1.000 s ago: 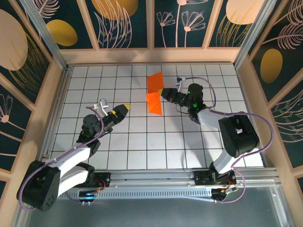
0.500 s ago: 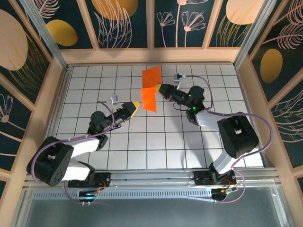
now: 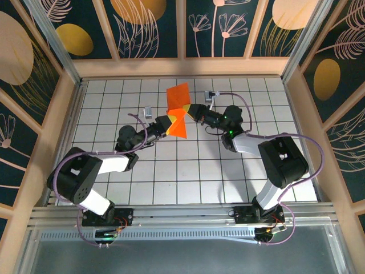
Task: Fold a paper plane with a square sheet of paper (fold left side to right side)
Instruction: Turn over the paper at the center of the table.
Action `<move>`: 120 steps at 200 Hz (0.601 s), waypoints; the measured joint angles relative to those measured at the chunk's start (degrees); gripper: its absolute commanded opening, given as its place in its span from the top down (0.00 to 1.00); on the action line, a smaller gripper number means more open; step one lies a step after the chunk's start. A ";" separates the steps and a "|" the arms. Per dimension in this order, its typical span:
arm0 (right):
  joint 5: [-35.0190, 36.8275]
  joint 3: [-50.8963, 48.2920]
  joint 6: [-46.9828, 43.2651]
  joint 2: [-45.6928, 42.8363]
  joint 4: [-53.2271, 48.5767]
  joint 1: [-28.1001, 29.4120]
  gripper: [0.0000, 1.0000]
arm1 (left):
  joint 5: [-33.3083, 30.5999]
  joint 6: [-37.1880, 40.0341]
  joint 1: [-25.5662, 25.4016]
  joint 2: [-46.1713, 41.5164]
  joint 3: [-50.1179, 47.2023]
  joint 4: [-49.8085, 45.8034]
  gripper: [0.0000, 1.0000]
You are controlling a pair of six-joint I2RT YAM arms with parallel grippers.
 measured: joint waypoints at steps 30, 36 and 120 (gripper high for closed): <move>0.02 -0.02 0.04 0.33 0.00 0.00 1.00 | 0.02 -1.36 0.00 1.29 0.02 2.16 0.40; 0.02 -0.07 0.04 0.42 0.00 0.00 1.00 | -0.02 -1.51 0.00 1.33 0.02 2.43 0.43; 0.52 -1.42 -2.21 0.37 -4.15 -0.20 0.68 | -0.70 0.28 0.00 0.31 0.02 -1.51 0.84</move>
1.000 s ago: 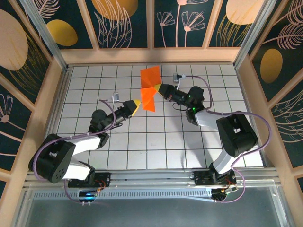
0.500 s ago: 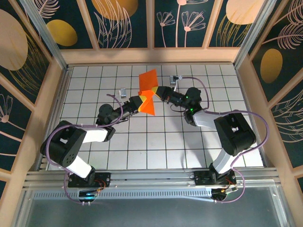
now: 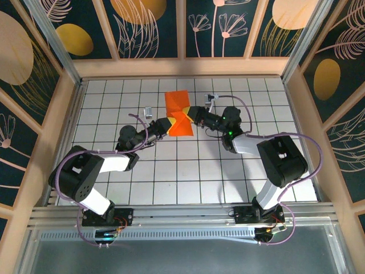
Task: Fold a paper plane with a square sheet of paper (fold left side to right side)
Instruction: Turn over the paper at the center of the table.
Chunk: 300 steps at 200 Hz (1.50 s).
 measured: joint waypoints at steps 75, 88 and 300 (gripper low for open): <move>11.96 -0.94 -20.41 -13.20 -29.00 -2.01 0.34 | -3.39 18.47 -0.07 -10.36 6.54 -33.66 1.00; 17.55 -0.26 -24.76 -15.50 -35.69 -2.01 0.28 | -5.42 23.65 -0.09 -11.69 9.88 -43.43 1.00; 51.74 -9.62 -42.03 -27.87 -55.78 -10.91 0.01 | -68.98 25.03 -29.31 22.53 53.33 -134.42 1.00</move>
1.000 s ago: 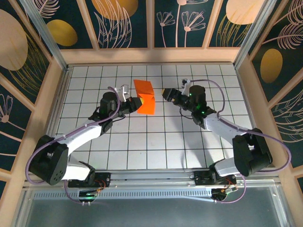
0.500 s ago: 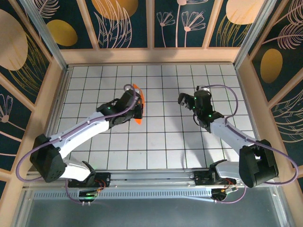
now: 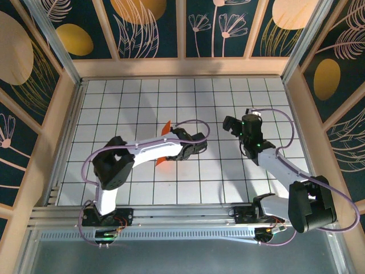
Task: Fold a paper plane with a square sheet of paper (fold left side to right side)
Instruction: Turn over the paper at the center of the table.
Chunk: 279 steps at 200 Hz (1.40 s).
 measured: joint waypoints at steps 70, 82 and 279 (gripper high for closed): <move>-3.28 -2.38 0.00 -0.87 0.98 -2.25 0.01 | 7.32 -1.33 0.07 3.78 0.04 8.96 0.93; -3.96 -2.49 0.00 -0.87 1.27 -2.27 0.01 | 9.11 -1.25 0.07 4.15 0.04 11.47 0.85; -29.11 0.42 3.17 6.38 0.98 -2.43 0.35 | 38.80 0.37 11.63 -16.63 -25.73 55.25 0.41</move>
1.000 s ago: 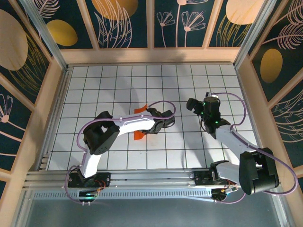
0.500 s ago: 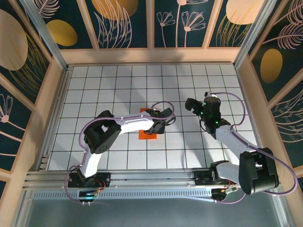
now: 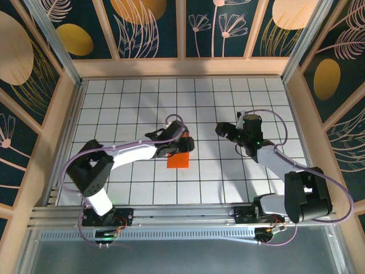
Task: Fold a paper plane with a square sheet of paper (fold left side to right side)
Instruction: Turn over the paper at the center of the table, then third fold the triangle at the center of the table.
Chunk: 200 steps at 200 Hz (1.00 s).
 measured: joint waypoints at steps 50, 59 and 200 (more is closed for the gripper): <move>-10.32 3.17 5.97 10.58 1.92 6.82 0.63 | 8.13 -2.01 10.73 -9.03 -14.19 15.28 0.40; -11.52 3.67 6.64 12.61 2.73 8.90 0.71 | 9.62 -2.97 12.72 -9.92 -16.76 17.92 0.40; -14.01 12.35 11.26 28.04 5.11 18.32 1.00 | 13.75 -6.84 18.69 -12.48 -26.05 27.26 0.44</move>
